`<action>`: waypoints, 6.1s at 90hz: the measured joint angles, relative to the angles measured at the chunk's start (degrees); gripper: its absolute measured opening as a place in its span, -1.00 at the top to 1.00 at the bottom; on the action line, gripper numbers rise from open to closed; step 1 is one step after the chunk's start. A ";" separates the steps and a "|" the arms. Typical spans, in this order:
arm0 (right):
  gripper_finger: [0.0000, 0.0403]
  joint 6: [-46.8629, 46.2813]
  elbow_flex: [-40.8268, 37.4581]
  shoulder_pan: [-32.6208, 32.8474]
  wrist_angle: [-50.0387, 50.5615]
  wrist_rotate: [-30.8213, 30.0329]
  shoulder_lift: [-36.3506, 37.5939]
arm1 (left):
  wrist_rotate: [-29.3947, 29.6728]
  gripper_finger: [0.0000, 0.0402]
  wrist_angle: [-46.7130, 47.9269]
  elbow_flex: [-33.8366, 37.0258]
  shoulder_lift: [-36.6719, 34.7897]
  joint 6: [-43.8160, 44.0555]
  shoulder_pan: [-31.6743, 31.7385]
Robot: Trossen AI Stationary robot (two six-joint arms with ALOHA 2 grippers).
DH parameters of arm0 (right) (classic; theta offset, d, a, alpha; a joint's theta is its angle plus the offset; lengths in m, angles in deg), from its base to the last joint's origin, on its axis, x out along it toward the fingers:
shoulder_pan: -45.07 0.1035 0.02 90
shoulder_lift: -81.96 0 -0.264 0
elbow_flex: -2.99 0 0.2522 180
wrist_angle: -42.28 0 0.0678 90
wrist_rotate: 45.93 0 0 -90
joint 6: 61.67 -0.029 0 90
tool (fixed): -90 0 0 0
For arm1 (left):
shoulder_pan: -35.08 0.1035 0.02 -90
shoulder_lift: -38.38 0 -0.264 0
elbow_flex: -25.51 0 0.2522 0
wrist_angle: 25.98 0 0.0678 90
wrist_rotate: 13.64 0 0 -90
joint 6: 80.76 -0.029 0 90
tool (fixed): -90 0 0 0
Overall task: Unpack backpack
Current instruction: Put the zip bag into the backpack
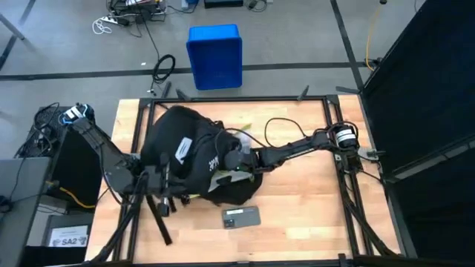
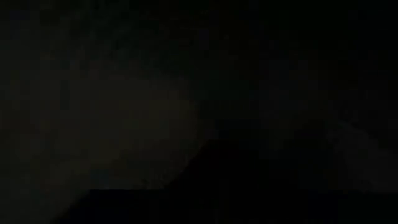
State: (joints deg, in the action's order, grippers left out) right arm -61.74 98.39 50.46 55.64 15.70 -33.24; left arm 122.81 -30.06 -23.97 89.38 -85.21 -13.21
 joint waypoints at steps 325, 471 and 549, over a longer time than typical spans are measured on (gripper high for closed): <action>-0.09 15.86 -20.85 13.53 -37.30 -4.72 8.94 | 14.44 1.00 11.76 -0.02 0.15 6.14 3.34; 1.00 32.26 -19.45 14.71 -21.19 -39.56 18.22 | 1.65 1.00 18.71 -0.12 0.35 5.83 6.16; 0.86 -1.03 -19.47 11.42 21.19 -2.21 27.82 | -1.81 1.00 24.13 -0.11 0.35 6.19 6.14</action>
State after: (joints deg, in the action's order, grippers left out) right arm -62.77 78.92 61.88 76.83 13.49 -5.42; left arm 121.00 -5.93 -24.08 89.73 -79.03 -7.07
